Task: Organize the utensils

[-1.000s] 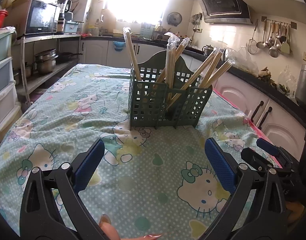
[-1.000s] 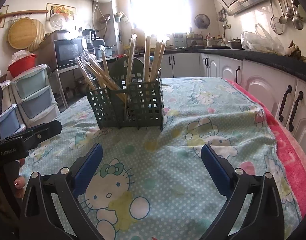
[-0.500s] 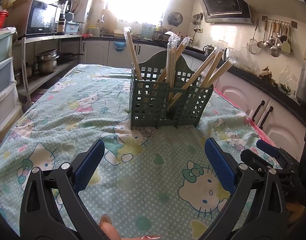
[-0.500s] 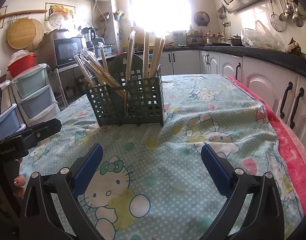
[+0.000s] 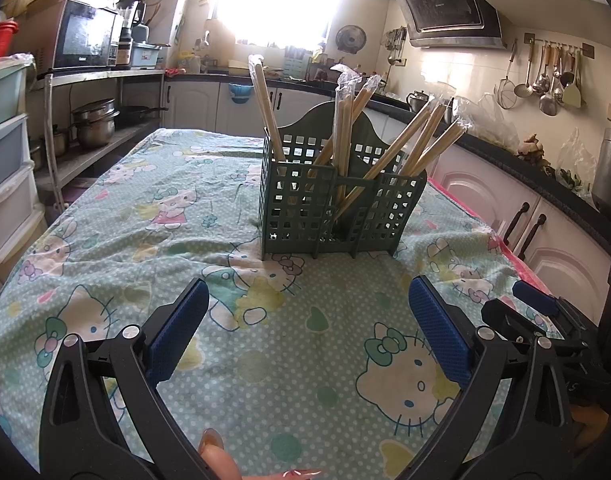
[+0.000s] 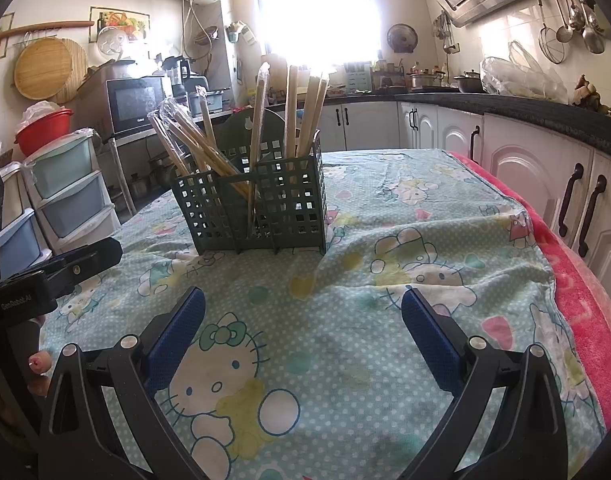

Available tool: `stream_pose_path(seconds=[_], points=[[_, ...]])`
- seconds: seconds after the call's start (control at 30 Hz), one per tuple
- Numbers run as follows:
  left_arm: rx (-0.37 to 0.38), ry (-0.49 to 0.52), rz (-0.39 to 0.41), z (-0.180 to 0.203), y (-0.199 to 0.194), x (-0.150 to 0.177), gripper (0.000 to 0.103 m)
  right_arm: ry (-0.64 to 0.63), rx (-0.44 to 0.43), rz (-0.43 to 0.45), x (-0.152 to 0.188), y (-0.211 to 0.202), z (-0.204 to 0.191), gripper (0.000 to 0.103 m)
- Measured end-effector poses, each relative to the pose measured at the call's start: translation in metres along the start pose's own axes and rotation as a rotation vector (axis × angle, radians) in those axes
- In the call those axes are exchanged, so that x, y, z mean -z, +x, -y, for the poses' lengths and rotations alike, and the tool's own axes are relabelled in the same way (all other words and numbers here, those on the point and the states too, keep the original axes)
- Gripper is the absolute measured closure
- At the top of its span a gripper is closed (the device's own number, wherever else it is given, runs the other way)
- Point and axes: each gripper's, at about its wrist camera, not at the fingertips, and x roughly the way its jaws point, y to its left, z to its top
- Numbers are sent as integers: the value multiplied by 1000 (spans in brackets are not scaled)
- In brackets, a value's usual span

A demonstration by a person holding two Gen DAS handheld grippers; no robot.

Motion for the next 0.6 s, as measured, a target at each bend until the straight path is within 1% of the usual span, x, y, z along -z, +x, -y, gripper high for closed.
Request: stream_pose_path(seconds=[0.6], points=[[-5, 3, 9, 0, 0, -1, 11, 7, 1, 5, 0, -3, 2, 7]])
